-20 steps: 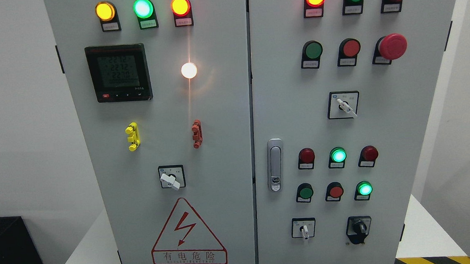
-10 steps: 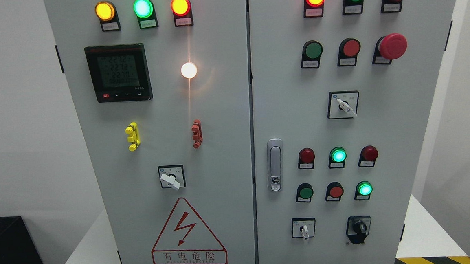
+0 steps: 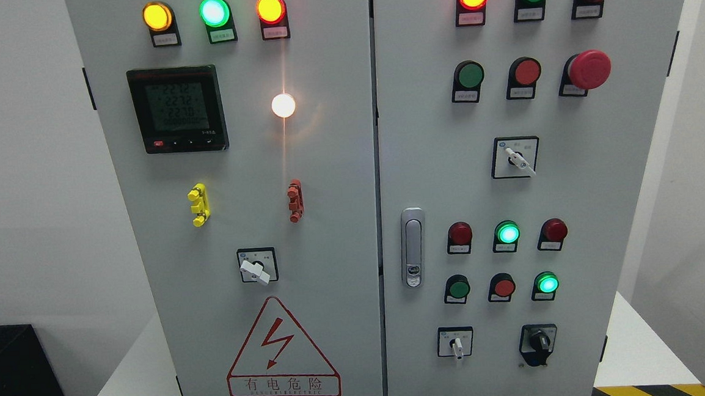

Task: Flip black knob to close circuit

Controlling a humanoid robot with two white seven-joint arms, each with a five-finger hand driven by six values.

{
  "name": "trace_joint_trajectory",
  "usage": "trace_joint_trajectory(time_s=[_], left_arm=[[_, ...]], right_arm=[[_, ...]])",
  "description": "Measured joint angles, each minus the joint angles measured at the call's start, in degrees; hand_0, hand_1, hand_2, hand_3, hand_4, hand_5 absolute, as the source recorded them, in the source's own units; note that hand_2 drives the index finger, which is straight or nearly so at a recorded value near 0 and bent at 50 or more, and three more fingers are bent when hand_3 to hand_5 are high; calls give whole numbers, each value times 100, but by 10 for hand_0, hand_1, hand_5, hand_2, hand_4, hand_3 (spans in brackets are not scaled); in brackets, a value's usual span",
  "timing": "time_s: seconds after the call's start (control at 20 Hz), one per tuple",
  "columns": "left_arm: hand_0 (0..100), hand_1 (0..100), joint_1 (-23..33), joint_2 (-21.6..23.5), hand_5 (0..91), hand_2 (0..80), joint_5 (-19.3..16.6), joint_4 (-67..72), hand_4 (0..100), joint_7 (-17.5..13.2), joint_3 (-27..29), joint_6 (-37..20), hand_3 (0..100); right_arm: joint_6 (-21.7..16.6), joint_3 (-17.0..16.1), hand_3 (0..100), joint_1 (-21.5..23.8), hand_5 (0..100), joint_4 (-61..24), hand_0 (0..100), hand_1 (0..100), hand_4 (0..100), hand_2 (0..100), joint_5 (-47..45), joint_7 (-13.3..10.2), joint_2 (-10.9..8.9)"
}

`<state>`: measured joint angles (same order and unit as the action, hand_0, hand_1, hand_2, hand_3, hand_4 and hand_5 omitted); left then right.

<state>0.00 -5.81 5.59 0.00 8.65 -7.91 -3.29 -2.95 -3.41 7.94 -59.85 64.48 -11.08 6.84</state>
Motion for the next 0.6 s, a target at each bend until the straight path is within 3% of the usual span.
trace_joint_trajectory(time_s=[0.35,0.6], left_arm=[[120,556,0,0,0,0,2,0,0,0,0,0,0],[120,556,0,0,0,0,1,0,0,0,0,0,0]], right_arm=[[234,44,1000,-34,972,-810,0,0,927,926,420,-62,1],[460,55,1000,-141,989,-1370,0,0,944,931,579,174,1]])
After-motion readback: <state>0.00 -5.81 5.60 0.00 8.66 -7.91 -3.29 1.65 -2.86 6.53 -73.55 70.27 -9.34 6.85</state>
